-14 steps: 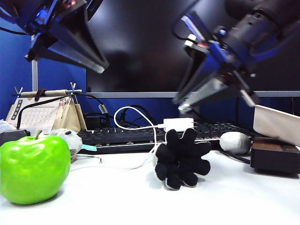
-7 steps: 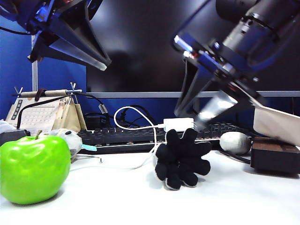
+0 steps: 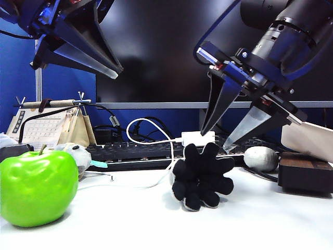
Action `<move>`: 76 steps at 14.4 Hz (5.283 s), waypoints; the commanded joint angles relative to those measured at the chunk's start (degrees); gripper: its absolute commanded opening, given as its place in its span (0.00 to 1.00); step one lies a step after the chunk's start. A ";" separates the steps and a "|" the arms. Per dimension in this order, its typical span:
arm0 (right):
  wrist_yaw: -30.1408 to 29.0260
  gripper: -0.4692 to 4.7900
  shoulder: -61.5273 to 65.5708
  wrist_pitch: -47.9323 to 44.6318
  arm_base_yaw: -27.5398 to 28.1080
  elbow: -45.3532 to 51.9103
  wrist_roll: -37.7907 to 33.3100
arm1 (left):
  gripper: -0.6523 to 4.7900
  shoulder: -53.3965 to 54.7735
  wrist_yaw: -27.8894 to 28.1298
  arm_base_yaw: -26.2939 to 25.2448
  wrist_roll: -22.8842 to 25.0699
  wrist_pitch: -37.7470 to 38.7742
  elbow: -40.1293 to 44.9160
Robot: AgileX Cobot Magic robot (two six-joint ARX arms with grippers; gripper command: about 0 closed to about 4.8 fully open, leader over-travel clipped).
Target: Place the tilting octopus upright.
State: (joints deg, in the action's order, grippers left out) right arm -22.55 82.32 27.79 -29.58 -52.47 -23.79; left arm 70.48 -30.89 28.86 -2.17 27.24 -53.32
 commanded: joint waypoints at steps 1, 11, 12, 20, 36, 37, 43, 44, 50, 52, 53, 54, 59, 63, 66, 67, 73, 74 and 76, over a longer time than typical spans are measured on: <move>-0.07 0.49 0.42 -0.44 -0.11 -0.28 -1.42 | 0.25 -0.09 -0.42 0.07 0.04 -0.22 -0.11; -2.03 0.21 5.95 -3.34 -0.13 -0.31 0.09 | 0.25 -0.09 -0.37 0.07 0.07 -0.22 -0.11; -2.10 0.14 5.95 -3.34 -0.13 -0.31 0.48 | 0.25 -0.09 -0.37 0.07 0.07 -0.28 -0.11; -1.49 0.09 5.88 -13.25 -0.13 -0.70 8.13 | 0.25 -0.09 -0.20 0.07 0.07 -0.31 -0.11; 30.67 0.09 4.70 -25.22 -8.00 -0.39 50.27 | 0.25 -0.07 -0.15 0.07 0.24 -0.33 -0.11; 32.76 0.09 6.43 -26.75 -8.04 -0.39 53.02 | 0.25 -0.07 -0.17 0.07 0.24 -0.26 -0.11; 33.55 0.09 10.14 -35.60 -8.00 -0.42 54.10 | 0.25 -0.07 0.09 0.07 0.26 -0.33 -0.11; 33.57 0.09 10.40 -37.09 -8.00 -0.42 54.07 | 0.25 -0.07 0.15 0.07 0.26 -0.33 -0.11; 33.07 0.09 12.68 -33.88 -8.07 -0.31 48.57 | 0.25 -0.07 0.22 0.07 2.05 -0.33 -0.11; 33.07 0.09 12.68 -33.73 -8.07 -0.31 45.99 | 0.25 -0.07 0.17 0.07 6.60 -0.28 -0.11; 33.03 0.09 12.68 -33.29 -8.26 -0.31 44.50 | 0.25 -0.07 0.17 0.07 6.69 -0.28 -0.11; 32.92 0.09 12.68 -32.65 -8.33 -0.31 42.88 | 0.25 -0.07 0.17 0.07 6.69 -0.26 -0.11; 32.81 0.09 12.68 -26.27 -8.37 -0.31 37.16 | 0.25 -0.07 -0.09 0.07 12.59 -0.77 -0.11; 32.72 0.09 12.68 -26.10 -8.37 -0.31 34.42 | 0.25 -0.07 -4.46 0.07 14.19 -5.18 -0.11; 31.74 0.09 12.68 -22.88 -8.37 -0.31 32.28 | 0.25 -0.07 -5.35 0.09 14.19 -6.91 -0.11; 31.23 0.09 12.68 -21.24 -8.37 -0.31 31.98 | 0.25 -0.07 -5.38 0.09 14.19 -6.82 -0.11; 30.84 0.09 12.68 -15.85 -8.37 -0.31 29.31 | 0.25 -0.07 -5.38 0.09 14.19 -6.75 -0.11; 29.48 0.09 12.68 -14.93 -8.37 -0.31 29.31 | 0.25 -0.07 -5.38 0.09 14.19 -6.75 -0.11; 26.12 0.16 12.68 -12.98 -8.37 -0.31 27.69 | 0.25 -0.07 -5.38 0.09 14.16 -6.73 -0.11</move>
State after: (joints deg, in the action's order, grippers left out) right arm 5.08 95.26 13.76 -37.85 -52.56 5.54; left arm 70.48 -35.83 28.86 11.81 21.19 -53.32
